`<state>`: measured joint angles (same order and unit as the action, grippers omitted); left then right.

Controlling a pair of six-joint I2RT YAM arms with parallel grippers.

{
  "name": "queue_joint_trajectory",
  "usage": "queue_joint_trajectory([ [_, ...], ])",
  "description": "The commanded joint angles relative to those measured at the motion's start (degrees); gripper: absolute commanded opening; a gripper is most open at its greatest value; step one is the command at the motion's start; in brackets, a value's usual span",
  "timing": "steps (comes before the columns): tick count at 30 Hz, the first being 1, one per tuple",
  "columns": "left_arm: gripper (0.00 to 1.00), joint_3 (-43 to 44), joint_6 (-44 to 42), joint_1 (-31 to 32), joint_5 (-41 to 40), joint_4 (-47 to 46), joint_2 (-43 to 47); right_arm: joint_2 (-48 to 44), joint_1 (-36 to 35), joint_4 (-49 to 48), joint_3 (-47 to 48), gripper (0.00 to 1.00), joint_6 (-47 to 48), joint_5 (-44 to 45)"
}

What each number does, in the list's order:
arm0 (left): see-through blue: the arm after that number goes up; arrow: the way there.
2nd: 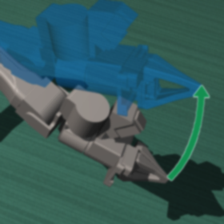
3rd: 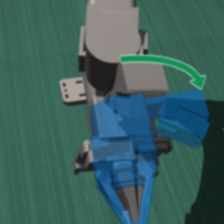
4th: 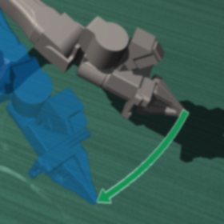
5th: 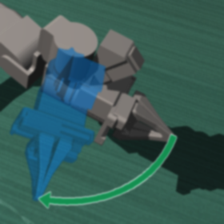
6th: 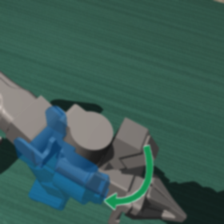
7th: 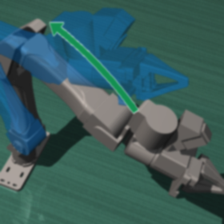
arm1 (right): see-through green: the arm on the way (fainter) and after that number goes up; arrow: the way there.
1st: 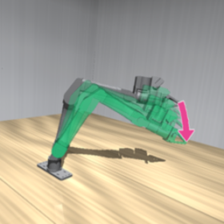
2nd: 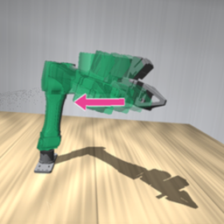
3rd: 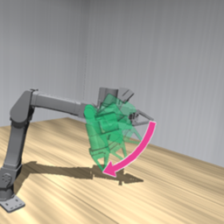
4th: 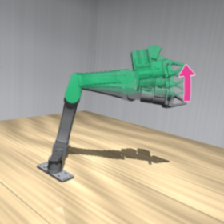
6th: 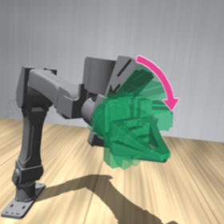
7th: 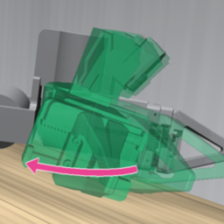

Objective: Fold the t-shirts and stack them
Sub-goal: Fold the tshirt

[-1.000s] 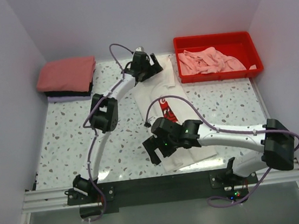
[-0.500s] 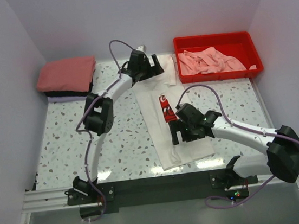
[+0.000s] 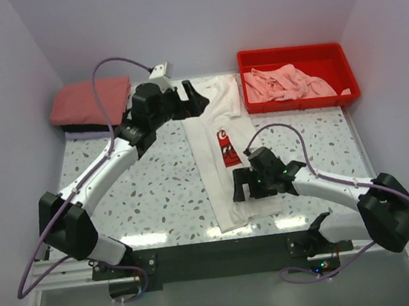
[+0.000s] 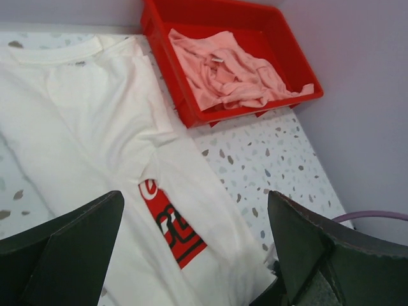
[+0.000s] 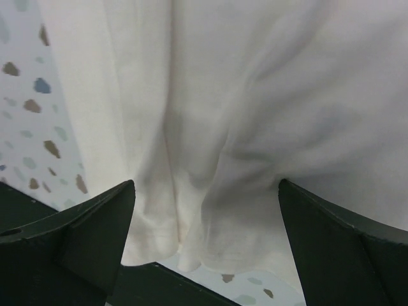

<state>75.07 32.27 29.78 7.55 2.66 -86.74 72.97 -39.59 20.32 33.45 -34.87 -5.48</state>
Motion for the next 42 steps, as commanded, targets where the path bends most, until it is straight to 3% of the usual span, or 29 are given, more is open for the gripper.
queue_joint_trajectory([
  [1, 1.00, -6.3, -1.0, -0.2, -5.7, 2.3, 2.7, 0.3, -1.3, -6.6, -7.1, 0.99, -4.8, -10.2],
  [9, 1.00, -7.8, -1.1, -0.2, -14.6, 9.0, 8.6, -5.0, -14.4, -1.3, -4.7, 0.99, -12.4, -3.0],
  [13, 1.00, -10.4, 1.4, -0.2, -16.4, 13.9, 11.5, -7.1, -15.6, 8.0, 0.8, 0.99, -7.6, 2.9],
  [17, 1.00, -19.1, 5.4, -0.2, -16.6, 14.4, 17.6, -8.7, -18.2, 5.7, 6.4, 0.99, 0.6, 0.6],
  [21, 1.00, -30.4, 10.6, -0.2, -19.4, 18.9, 27.0, -3.1, -24.0, 6.7, 15.7, 0.99, 6.0, 4.8],
  [27, 1.00, -40.3, 15.6, -0.2, -21.2, 29.9, 37.7, 11.7, -33.2, 8.8, 25.7, 0.96, 6.4, 12.8],
  [29, 1.00, -41.1, 16.4, -0.2, -22.2, 32.5, 39.9, 16.1, -36.1, 10.4, 27.6, 0.87, 6.7, 15.0],
  [31, 1.00, -42.0, 17.6, -0.2, -22.8, 34.8, 42.9, 18.2, -37.3, 11.8, 29.3, 0.69, 5.8, 17.6],
  [34, 1.00, -42.9, 17.9, -0.2, -21.9, 33.7, 45.3, 21.1, -38.5, 14.0, 29.9, 0.59, 4.1, 20.1],
  [40, 1.00, -42.7, 17.0, -0.2, -21.5, 32.9, 42.7, 21.9, -38.8, 16.5, 28.5, 0.30, 0.0, 23.8],
  [41, 1.00, -42.5, 16.9, -0.2, -21.5, 32.9, 42.2, 21.6, -38.8, 16.6, 28.2, 0.21, -0.5, 24.3],
  [42, 1.00, -42.4, 16.9, -0.2, -21.5, 32.9, 41.2, 21.3, -38.8, 16.7, 27.9, 0.19, -0.9, 24.8],
])
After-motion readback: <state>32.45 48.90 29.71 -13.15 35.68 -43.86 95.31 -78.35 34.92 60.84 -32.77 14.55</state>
